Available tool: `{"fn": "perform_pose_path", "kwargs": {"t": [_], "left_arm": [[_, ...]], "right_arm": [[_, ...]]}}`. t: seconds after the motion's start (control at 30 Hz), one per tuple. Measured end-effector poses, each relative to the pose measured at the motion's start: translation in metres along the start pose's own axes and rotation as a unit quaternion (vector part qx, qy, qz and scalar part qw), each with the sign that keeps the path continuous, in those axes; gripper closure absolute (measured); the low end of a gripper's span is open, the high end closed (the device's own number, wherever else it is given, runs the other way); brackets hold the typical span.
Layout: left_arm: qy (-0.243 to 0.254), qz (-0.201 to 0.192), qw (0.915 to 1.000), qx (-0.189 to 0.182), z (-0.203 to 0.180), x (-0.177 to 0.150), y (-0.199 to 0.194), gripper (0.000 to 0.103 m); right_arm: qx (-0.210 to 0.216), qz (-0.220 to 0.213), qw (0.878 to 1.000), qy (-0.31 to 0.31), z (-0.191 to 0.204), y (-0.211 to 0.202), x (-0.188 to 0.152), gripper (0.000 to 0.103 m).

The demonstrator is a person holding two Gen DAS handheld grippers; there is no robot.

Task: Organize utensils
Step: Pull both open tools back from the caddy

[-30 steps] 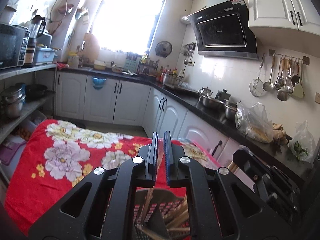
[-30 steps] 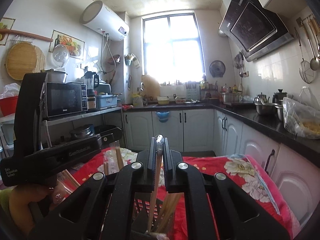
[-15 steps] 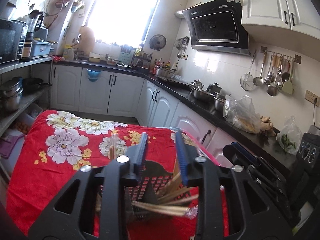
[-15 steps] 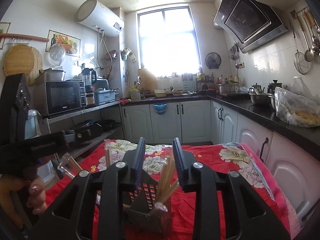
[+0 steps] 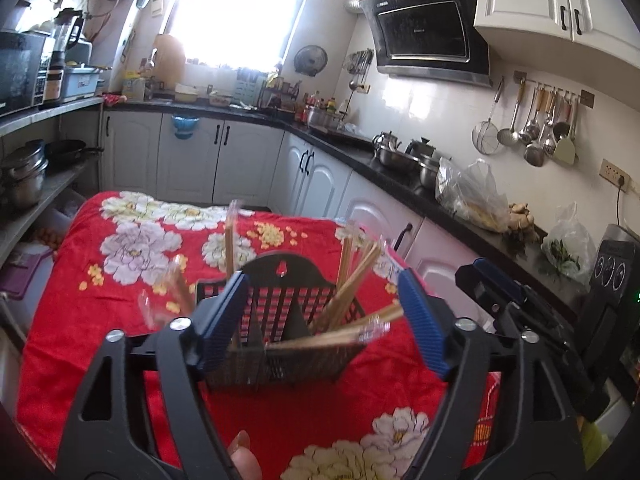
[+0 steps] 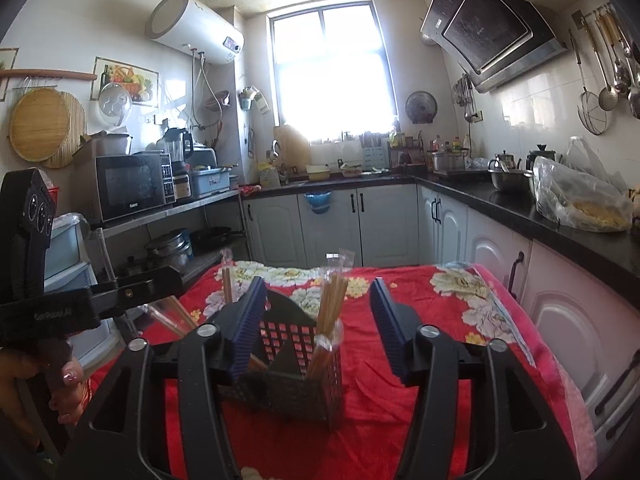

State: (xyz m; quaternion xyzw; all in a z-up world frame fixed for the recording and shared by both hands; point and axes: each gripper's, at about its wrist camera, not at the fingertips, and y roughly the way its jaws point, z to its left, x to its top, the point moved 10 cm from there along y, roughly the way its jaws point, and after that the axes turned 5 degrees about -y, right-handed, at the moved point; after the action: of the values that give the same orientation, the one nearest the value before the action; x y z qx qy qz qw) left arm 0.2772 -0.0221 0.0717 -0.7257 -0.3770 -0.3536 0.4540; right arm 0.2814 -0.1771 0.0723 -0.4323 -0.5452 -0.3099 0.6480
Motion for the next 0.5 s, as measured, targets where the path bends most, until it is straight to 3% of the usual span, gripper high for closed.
{"fn": "perform_pose_path", "kwargs": {"t": [0.07,0.33,0.5], "left_arm": [[-0.004,0.004,1.0,0.005,0.004,-0.008,-0.002,0.023],[-0.015,0.032,0.999,0.027,0.022,-0.039,-0.006,0.011],[-0.023,0.042,0.9982,0.036,0.032,-0.054,-0.01,0.011]], "right_arm": [[0.001,0.008,1.0,0.003,0.0,-0.004,-0.006,0.045],[0.003,0.044,0.999,0.017,0.004,-0.012,-0.036,0.03],[0.01,0.067,0.998,0.016,0.011,-0.014,-0.058,0.024]]}}
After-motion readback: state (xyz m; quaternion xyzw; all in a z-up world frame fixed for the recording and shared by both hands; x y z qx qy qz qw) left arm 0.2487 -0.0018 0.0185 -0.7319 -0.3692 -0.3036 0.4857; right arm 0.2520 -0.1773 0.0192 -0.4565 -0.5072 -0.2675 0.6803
